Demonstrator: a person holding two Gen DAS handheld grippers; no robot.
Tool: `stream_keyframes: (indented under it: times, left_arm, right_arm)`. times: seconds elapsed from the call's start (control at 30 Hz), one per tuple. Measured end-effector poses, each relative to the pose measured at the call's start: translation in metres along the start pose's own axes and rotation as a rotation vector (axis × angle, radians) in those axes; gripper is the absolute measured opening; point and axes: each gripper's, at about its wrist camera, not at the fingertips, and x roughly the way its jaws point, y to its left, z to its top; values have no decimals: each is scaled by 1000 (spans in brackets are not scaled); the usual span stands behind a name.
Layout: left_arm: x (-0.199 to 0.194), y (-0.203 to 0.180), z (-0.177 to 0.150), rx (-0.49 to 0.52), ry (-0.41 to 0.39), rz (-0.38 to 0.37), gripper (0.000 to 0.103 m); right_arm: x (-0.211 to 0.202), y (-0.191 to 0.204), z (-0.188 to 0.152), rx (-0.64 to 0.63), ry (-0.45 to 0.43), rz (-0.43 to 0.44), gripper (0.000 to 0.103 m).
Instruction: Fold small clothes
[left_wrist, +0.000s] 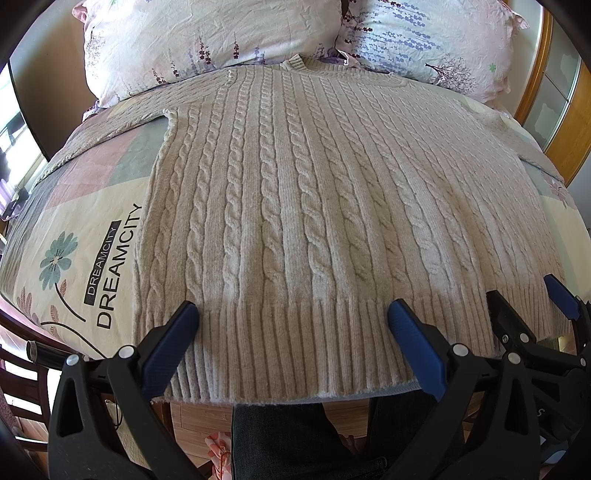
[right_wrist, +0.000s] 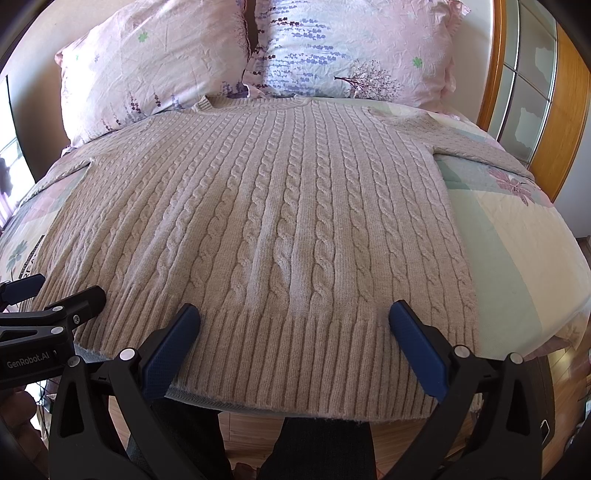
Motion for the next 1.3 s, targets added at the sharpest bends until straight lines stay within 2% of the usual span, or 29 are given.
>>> stream_keyframes:
  times: [0.73,0.8,0.87,0.9,1.0,1.07,1.13,1.17,1.2,1.27,1.3]
  left_arm:
    - [1,-1,-2,5,-4,1,101]
    - [-2,-3,0,12,2,0,101]
    - [-1,1,1,26,3,-8,101]
    - [1,3,4,42,9,-14,101]
    - [-1,9,18,72,37,-70,101]
    - [-12,24,33,39,-43,-102,101]
    - [-22,39,50,17,-138,-68,101]
    - [-25,47,58,5,-188,-60,101]
    - [-26,55,65,-4,-223,-60,101]
    - [-18,72,81,-31,-232,-67,101]
    - [-12,81,90,-52,-212,-73,101]
  right_arm:
    - [0,-5,-3,-1,-23,2,102]
    - [-4,-4,-8,-29,-67,19,102]
    - [-1,-9,-1,-53,-63,60,102]
    - [-4,-24,8,-45,-79,88,102]
    - [-19,-102,56,119,-192,54,102]
    - [-22,-165,88,279,-237,15,102]
    - [-10,-237,119,453,-242,-26,85]
    - [1,-269,130,534,-223,-50,67]
    - [17,-304,141,620,-192,-64,56]
    - [51,-361,152,777,-124,-66,42]
    - [65,-380,151,841,-94,-64,39]
